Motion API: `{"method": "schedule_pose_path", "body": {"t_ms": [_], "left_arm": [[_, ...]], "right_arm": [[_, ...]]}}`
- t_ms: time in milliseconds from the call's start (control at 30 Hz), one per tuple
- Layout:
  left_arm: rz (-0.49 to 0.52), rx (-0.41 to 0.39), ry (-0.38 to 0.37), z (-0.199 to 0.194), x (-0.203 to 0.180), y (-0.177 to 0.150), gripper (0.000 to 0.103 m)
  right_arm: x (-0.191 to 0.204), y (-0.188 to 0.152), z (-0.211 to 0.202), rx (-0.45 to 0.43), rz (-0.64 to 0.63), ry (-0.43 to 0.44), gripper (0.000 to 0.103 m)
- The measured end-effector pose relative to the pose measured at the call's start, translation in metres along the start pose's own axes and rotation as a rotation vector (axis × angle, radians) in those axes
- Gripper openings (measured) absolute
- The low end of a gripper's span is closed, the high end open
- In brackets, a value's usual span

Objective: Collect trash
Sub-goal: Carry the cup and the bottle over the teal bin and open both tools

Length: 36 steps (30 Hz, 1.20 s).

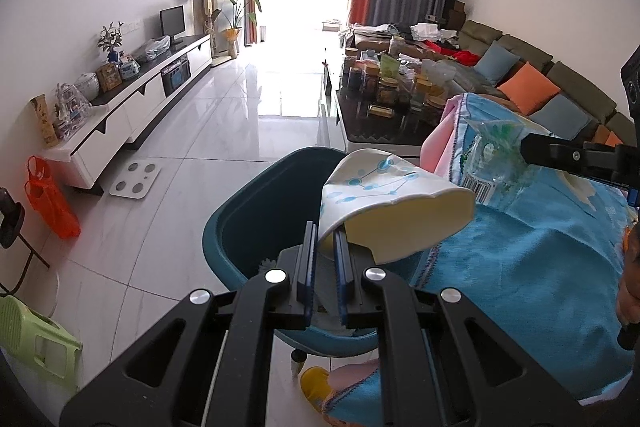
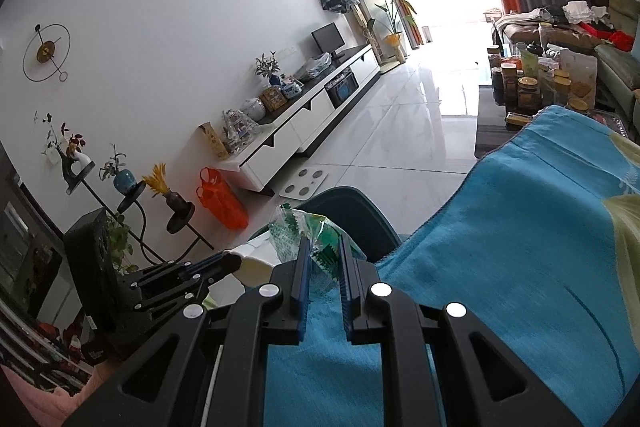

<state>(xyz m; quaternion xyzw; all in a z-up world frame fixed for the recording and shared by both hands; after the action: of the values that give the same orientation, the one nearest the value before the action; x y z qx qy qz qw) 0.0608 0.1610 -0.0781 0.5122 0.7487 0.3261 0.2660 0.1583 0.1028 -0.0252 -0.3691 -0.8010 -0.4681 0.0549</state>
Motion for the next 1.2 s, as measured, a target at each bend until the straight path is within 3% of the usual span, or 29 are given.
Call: {"method": "schedule_pose_path", "body": {"t_ms": [933,1200], "left_arm": [[-0.030,0.056,0.065,0.032,0.004,-0.008,0.009],[-0.039,0.102,0.074,0.053,0.010,-0.009,0.010]], "right_arm": [[0.010,0.004,0.045,0.082,0.002,-0.014,0.012],[0.011,0.005,0.073,0.152,0.006,-0.023,0.013]]}}
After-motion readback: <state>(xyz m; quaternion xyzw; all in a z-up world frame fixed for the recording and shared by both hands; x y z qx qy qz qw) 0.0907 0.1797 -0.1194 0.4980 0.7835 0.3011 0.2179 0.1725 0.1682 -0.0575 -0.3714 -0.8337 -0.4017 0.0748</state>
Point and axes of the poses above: each gripper's, at about its wrist camera, not at the fingertips, and z roughly the way its jaws point, x to its left, y to its top, the point moved 2 cm from there along z, roughly the way its jaws point
